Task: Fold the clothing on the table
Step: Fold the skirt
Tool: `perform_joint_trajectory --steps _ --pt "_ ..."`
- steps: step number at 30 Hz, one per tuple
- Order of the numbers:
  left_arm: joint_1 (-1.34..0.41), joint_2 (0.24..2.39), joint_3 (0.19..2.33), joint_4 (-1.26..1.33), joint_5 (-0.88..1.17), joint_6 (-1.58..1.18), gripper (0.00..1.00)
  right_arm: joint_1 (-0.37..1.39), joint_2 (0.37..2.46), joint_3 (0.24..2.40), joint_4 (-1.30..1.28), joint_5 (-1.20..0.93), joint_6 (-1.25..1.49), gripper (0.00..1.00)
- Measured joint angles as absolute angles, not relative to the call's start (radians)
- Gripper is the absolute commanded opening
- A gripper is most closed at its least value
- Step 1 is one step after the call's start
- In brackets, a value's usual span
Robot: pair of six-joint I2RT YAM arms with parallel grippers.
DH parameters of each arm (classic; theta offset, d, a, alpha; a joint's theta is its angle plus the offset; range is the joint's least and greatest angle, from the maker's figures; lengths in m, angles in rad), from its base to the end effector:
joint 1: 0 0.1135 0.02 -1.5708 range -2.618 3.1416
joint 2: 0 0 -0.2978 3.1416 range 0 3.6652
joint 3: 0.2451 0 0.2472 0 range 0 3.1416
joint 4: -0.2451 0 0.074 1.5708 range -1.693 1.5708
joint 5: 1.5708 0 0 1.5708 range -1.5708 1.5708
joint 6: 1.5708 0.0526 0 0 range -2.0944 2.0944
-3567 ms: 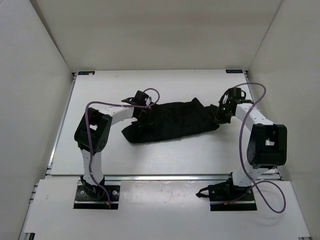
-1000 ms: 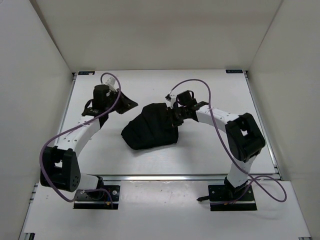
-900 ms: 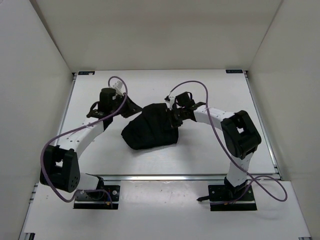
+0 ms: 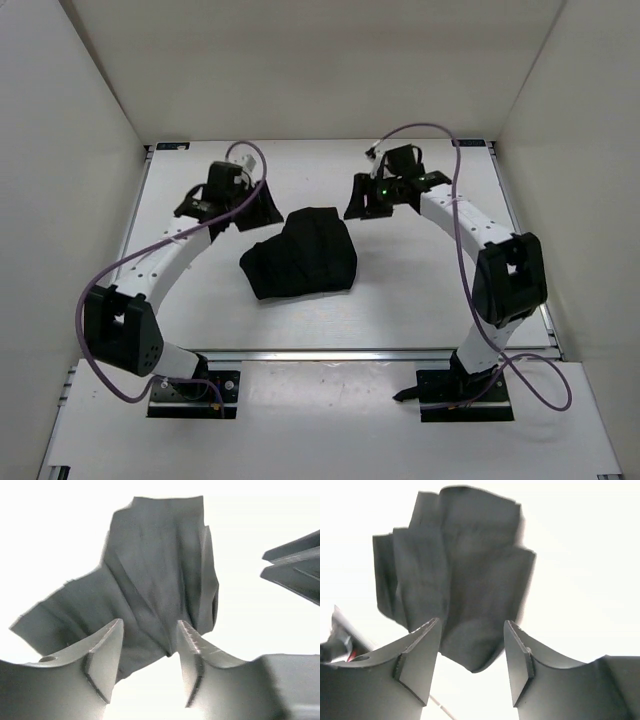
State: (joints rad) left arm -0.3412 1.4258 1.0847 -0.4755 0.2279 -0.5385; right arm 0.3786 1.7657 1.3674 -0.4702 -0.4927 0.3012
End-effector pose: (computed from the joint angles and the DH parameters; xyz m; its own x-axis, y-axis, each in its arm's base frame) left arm 0.2870 -0.1145 0.2932 -0.8315 -0.2349 -0.5034 0.0528 0.8687 -0.4925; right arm 0.3622 0.1709 0.2761 -0.8582 -0.0601 -0.5098 -0.3717 0.7577 0.5365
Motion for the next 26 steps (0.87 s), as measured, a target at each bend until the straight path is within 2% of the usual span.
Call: perform_joint_trajectory --steps 2,3,8,15,26 --pt "-0.313 1.429 1.196 -0.563 0.173 -0.471 0.93 0.373 1.723 1.44 -0.543 -0.384 0.289 0.52" --pt "-0.304 1.429 1.231 -0.602 0.13 -0.44 0.98 0.373 1.704 1.461 -0.569 -0.322 0.282 0.52" --pt "-0.292 1.433 1.24 -0.783 -0.061 -0.351 0.99 0.374 1.654 1.458 -0.702 -0.068 0.255 0.51" --pt "-0.35 1.428 1.114 -0.883 -0.159 -0.333 0.99 0.316 1.604 1.206 -0.742 -0.03 0.255 0.54" --pt "-0.331 1.228 0.936 -0.881 -0.132 -0.356 0.99 0.429 1.541 1.174 -0.708 -0.065 0.247 0.56"
